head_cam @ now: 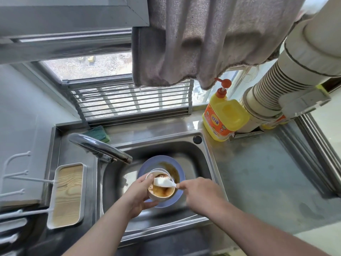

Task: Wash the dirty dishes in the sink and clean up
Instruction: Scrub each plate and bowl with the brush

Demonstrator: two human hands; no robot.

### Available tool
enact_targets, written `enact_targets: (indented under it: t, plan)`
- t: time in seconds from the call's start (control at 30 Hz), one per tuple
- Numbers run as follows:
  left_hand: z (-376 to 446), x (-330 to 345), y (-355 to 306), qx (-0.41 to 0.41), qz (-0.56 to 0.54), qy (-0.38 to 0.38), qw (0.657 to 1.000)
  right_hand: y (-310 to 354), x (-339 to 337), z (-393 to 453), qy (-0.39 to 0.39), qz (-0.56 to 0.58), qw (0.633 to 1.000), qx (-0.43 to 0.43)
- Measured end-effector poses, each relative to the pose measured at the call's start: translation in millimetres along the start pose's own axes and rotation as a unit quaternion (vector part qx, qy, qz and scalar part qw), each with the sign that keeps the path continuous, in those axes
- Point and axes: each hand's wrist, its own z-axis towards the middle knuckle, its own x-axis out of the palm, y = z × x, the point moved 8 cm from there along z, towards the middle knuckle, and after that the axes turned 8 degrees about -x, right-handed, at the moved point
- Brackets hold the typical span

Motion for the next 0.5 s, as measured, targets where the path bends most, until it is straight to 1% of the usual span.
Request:
enact_targets:
  t: [0.03,0.07,0.1,0.13,0.17,0.2,0.23,0.27,0.3,0.33,0.37,0.4,0.43,0.5]
  plan:
    - [-0.6,0.0,0.7,-0.008,0.015,0.001,1.000,7.6,-4.4,1.9,0.002,-0.071,0.997,-0.029]
    - [-1.9,0.7,-0.7,-0.011,0.018,0.001,1.000,16.6,-4.8,2.7,0.006,-0.111,0.992,-0.057]
    - [-1.1,-0.7,-2.1,-0.015,0.005,-0.002,1.000,23.2,-1.7,2.4,0.008,-0.122,0.990,-0.074]
    - [-0.4,-1.5,-4.2,-0.016,-0.012,-0.004,1.000,26.0,4.0,1.5,0.009,-0.112,0.991,-0.076]
    - [1.8,-3.4,-7.7,-0.004,-0.018,-0.008,1.000,25.1,11.2,-0.5,0.003,-0.075,0.995,-0.065]
    - [4.0,-5.0,-12.4,0.020,-0.017,-0.017,1.000,20.0,18.7,-1.3,-0.005,-0.016,0.999,-0.039]
    - [7.3,-8.4,-15.3,0.045,-0.016,-0.036,0.998,13.3,27.8,-1.9,-0.010,0.062,0.998,-0.005]
    - [9.1,-12.4,-15.2,0.064,-0.019,-0.062,0.996,8.1,40.3,-1.5,0.000,0.155,0.988,0.029]
    - [10.1,-15.3,-12.6,0.073,-0.025,-0.085,0.993,7.6,52.5,-1.0,0.015,0.257,0.965,0.054]
    - [10.1,-15.0,-8.6,0.074,-0.036,-0.095,0.992,11.2,62.4,-0.3,0.033,0.349,0.934,0.071]
    - [11.7,-12.9,-3.2,0.067,-0.056,-0.092,0.992,14.1,66.7,1.3,0.039,0.408,0.909,0.079]
    - [12.2,-9.2,2.2,0.056,-0.079,-0.083,0.992,14.3,64.7,2.8,0.032,0.426,0.901,0.081]
    - [13.8,-6.8,6.5,0.044,-0.096,-0.072,0.992,11.8,60.6,5.2,0.015,0.424,0.902,0.079]
    - [10.9,-1.8,9.3,0.029,-0.097,-0.057,0.993,3.9,44.6,5.2,-0.023,0.356,0.931,0.073]
